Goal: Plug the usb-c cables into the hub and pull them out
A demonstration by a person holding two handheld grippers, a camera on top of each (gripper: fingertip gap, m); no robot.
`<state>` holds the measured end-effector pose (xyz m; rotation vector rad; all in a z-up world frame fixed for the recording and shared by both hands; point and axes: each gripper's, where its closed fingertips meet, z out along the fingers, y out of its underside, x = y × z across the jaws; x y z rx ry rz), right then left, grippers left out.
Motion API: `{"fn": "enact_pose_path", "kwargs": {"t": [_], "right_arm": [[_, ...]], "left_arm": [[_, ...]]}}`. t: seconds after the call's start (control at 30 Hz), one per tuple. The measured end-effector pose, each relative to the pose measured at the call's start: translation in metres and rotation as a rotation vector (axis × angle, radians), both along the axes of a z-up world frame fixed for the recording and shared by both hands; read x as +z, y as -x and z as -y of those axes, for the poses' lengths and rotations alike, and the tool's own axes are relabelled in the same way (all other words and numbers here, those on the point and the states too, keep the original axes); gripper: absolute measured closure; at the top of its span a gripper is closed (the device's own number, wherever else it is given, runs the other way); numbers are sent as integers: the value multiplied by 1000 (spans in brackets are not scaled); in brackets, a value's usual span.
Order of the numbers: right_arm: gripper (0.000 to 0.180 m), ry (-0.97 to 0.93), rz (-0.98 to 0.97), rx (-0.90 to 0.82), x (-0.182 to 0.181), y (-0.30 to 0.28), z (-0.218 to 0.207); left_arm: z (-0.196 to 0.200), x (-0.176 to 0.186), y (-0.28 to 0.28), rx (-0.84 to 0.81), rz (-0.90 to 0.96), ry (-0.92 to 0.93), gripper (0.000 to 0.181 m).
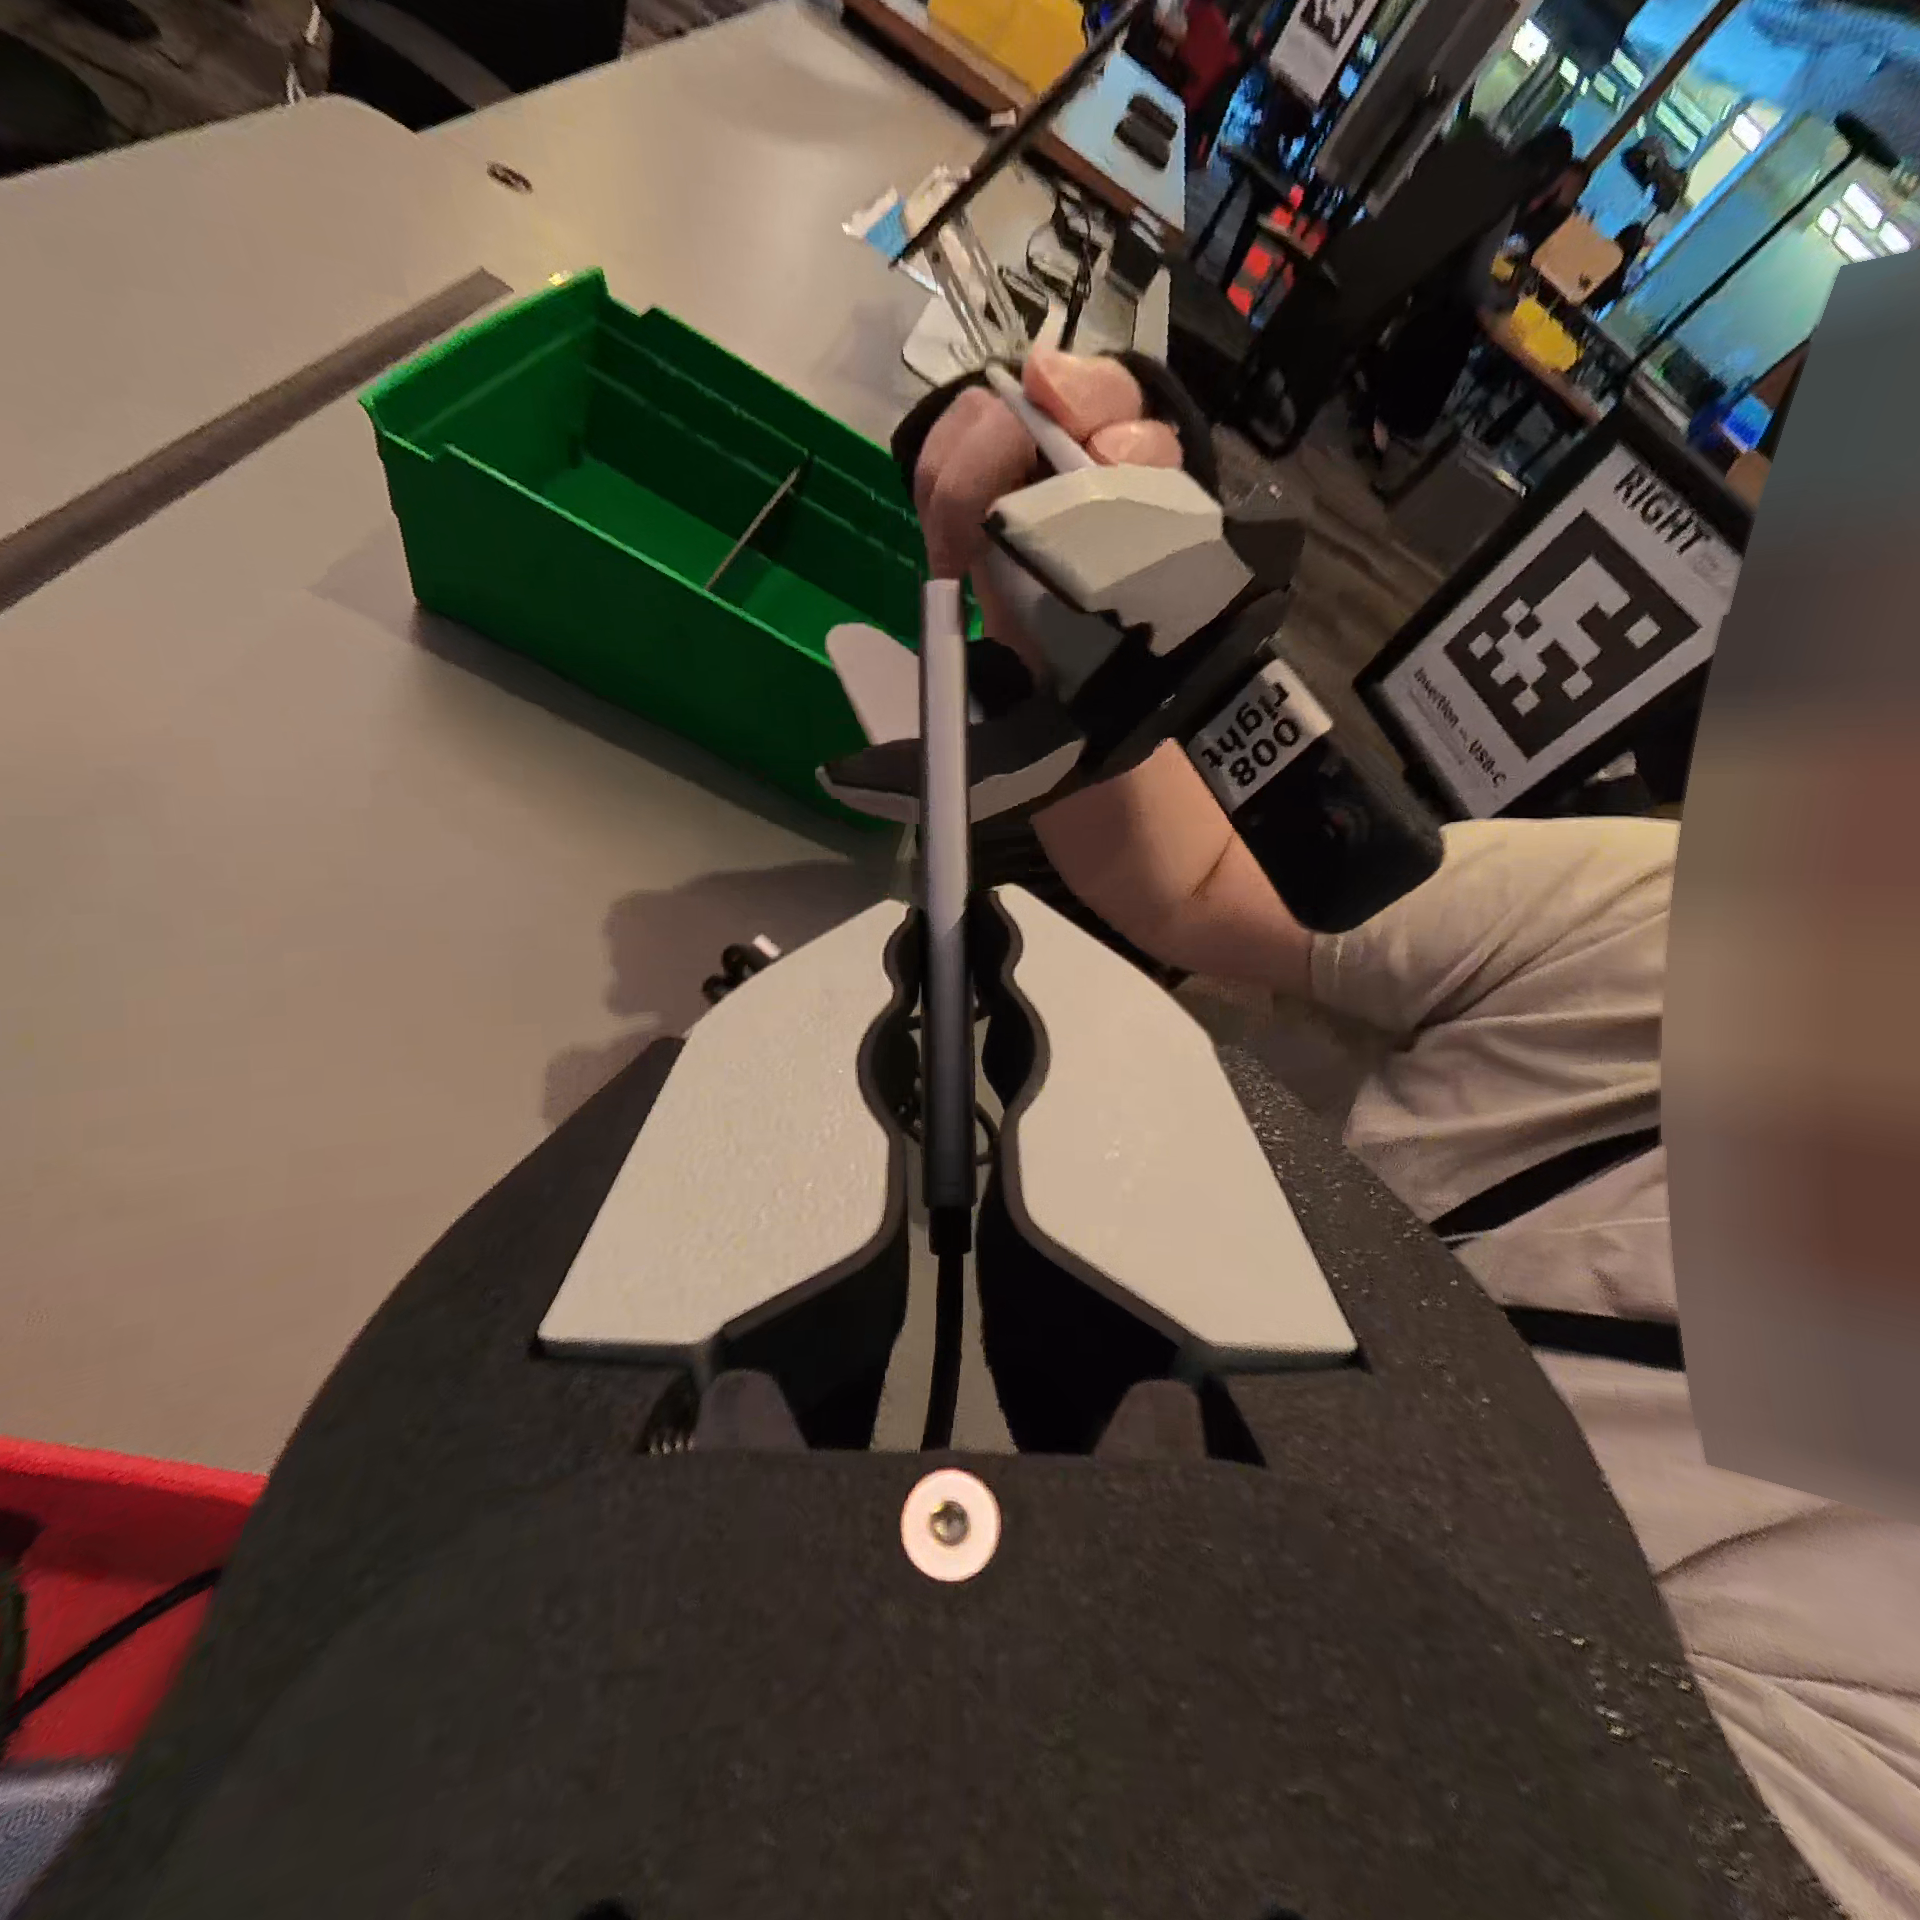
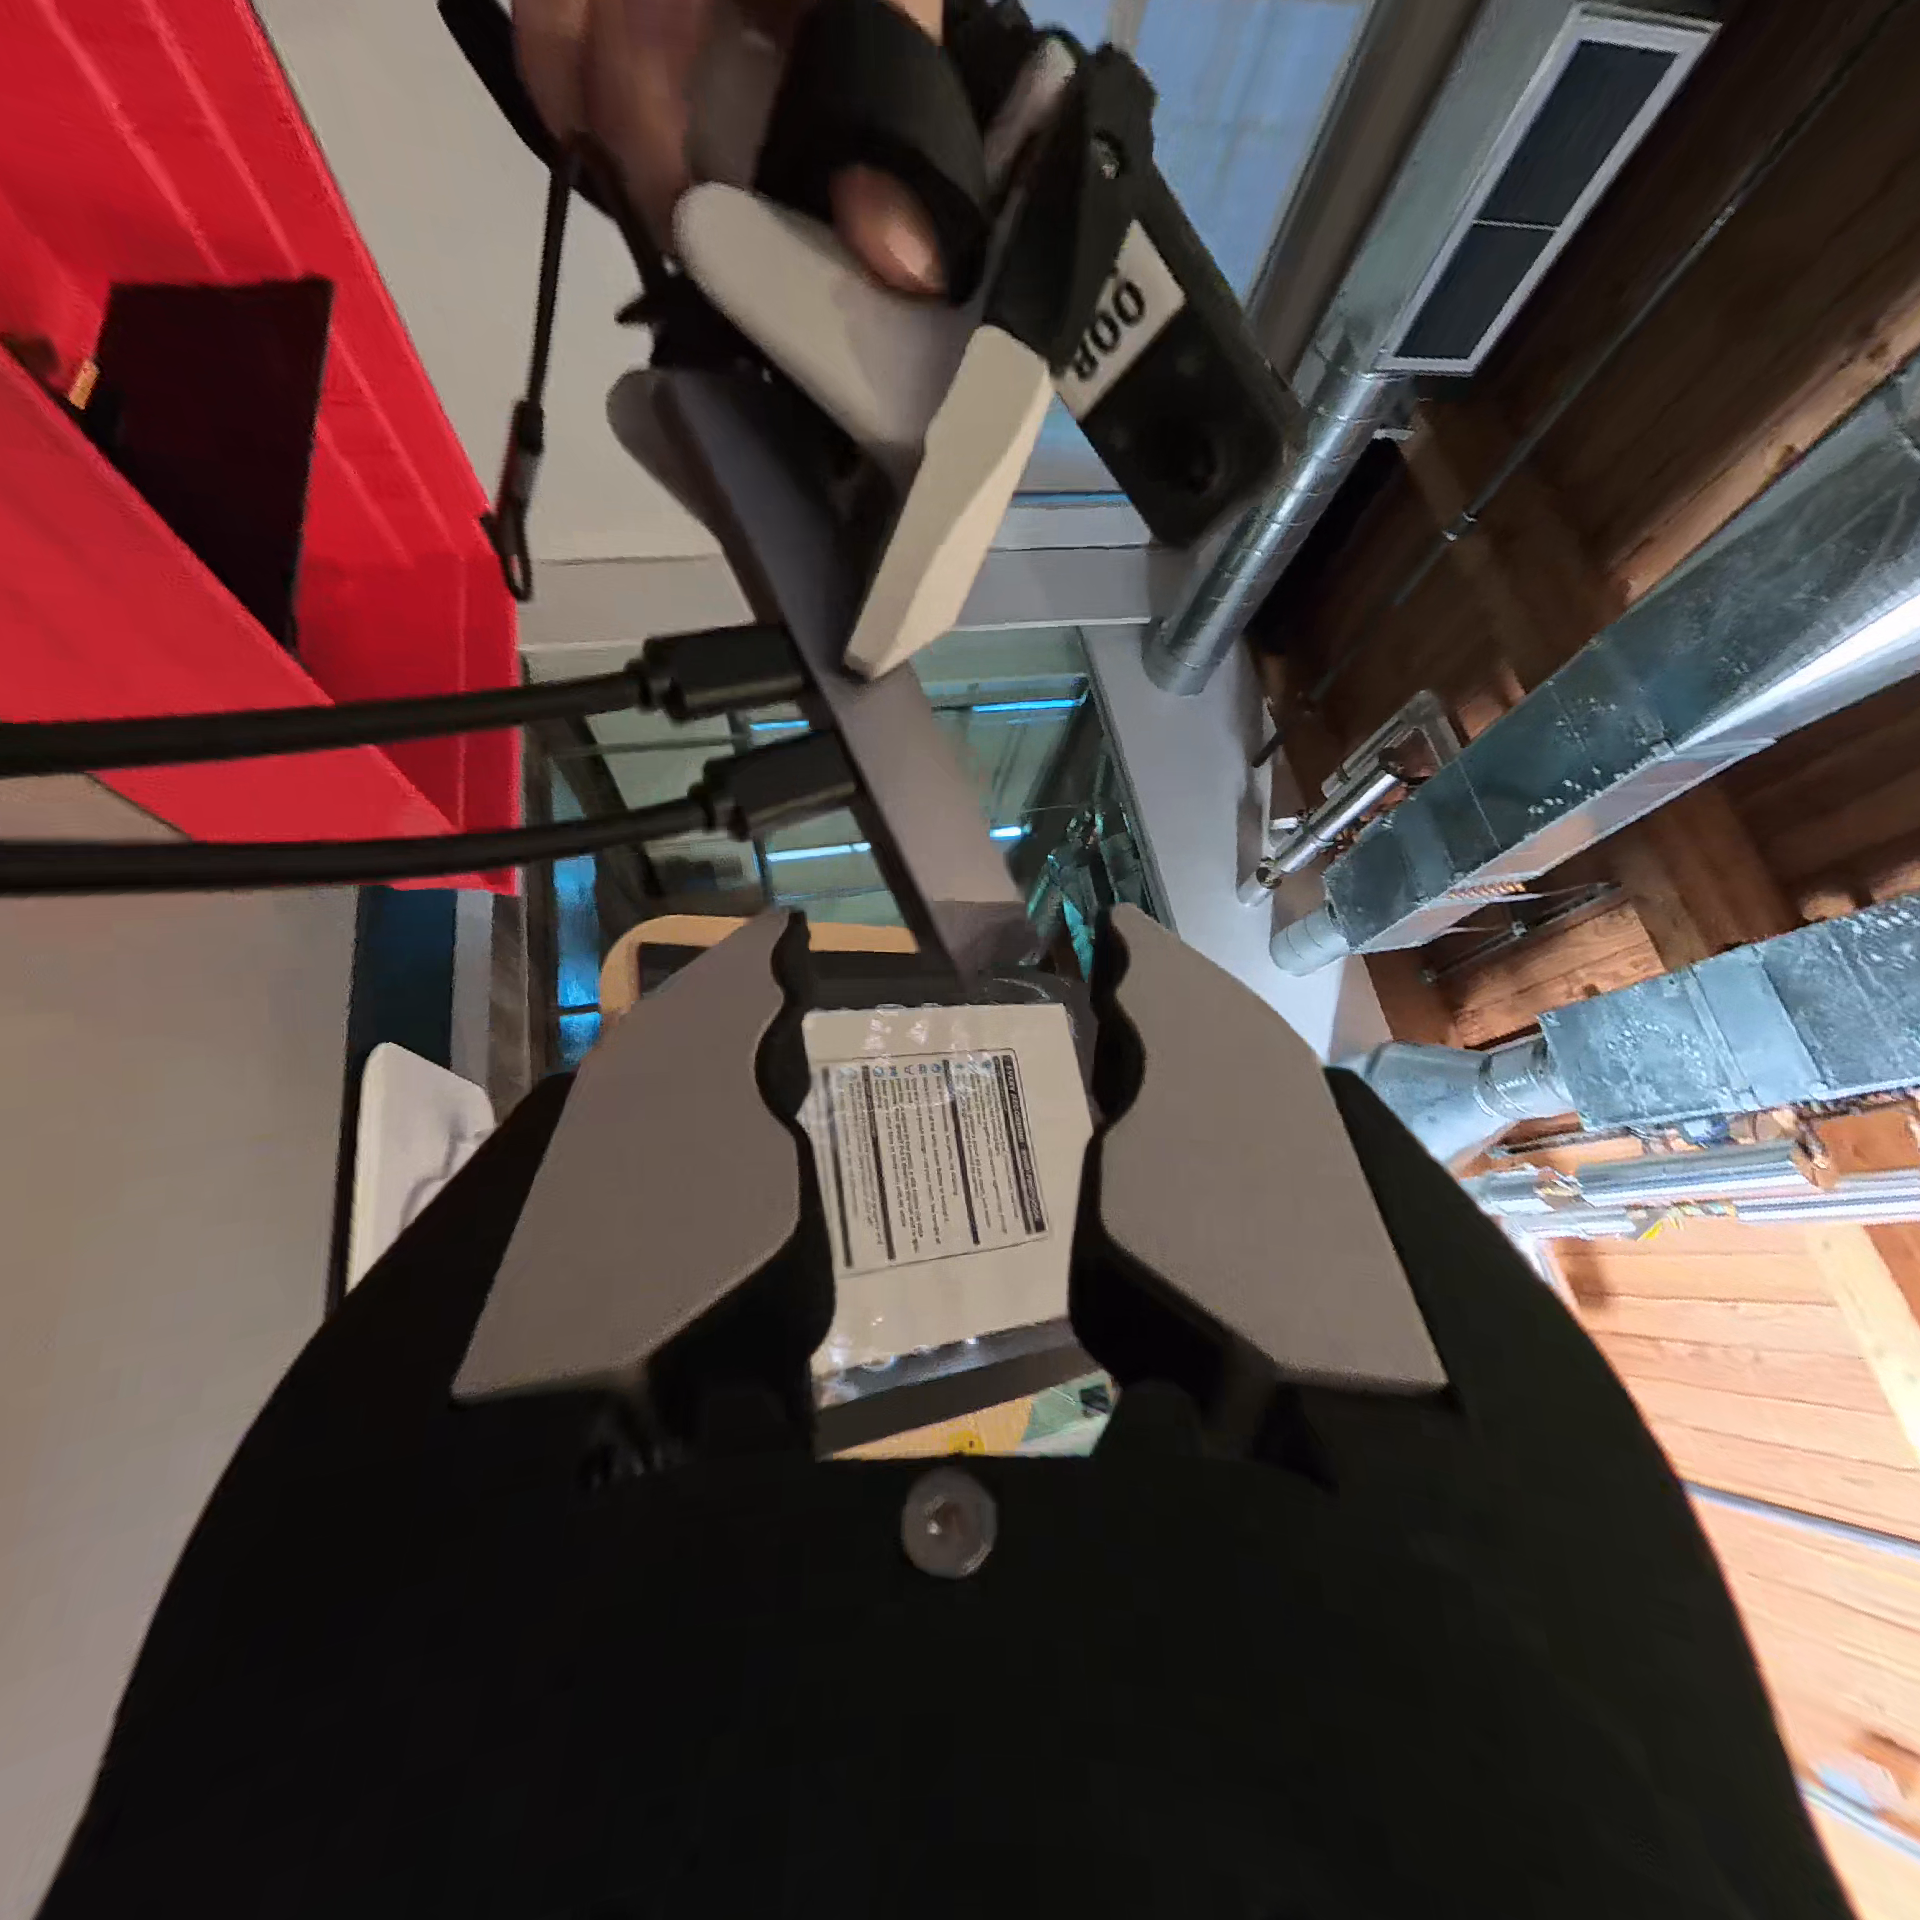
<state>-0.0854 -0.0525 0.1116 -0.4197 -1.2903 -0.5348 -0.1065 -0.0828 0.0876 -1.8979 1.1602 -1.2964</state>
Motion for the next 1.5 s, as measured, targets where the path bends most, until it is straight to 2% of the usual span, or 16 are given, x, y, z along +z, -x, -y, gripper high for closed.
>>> {"fn": "enact_pose_path", "kwargs": {"t": [0.13,0.2,0.3,0.4,0.53,0.6,0.8,1.03,1.17,1.3,1.5], "right_arm": [[129,153,135,5,-17,6,10],[140,238,201,-15,-26,4,13],[143,264,260,-59,-29,-3,17],[155,334,346,-134,-43,-8,17],[155,373,396,-226,-50,-17,10],[155,404,365,-240,-47,-20,5],[154,430,224,-326,-29,-47,-22],[155,411,-76,-477,11,-97,-58],[155,367,-232,-547,35,-124,-67],[155,314,-362,-609,57,-153,-69],[155,368,-566,-722,72,-242,-77]], "left_arm": [[7,-10,-6,-41,-71,-31,172],[11,-16,-10,-65,-118,-60,172],[17,-25,-17,-104,-182,-95,172],[18,-29,-25,-108,-208,-100,172],[12,-36,-31,-104,-222,-85,172],[7,-31,-35,-88,-183,-85,172],[-13,19,-27,71,52,-244,116],[-15,110,25,413,450,-477,105],[-23,104,38,491,364,-505,97],[-24,96,26,434,363,-421,100],[-17,82,2,347,316,-366,105]]}}
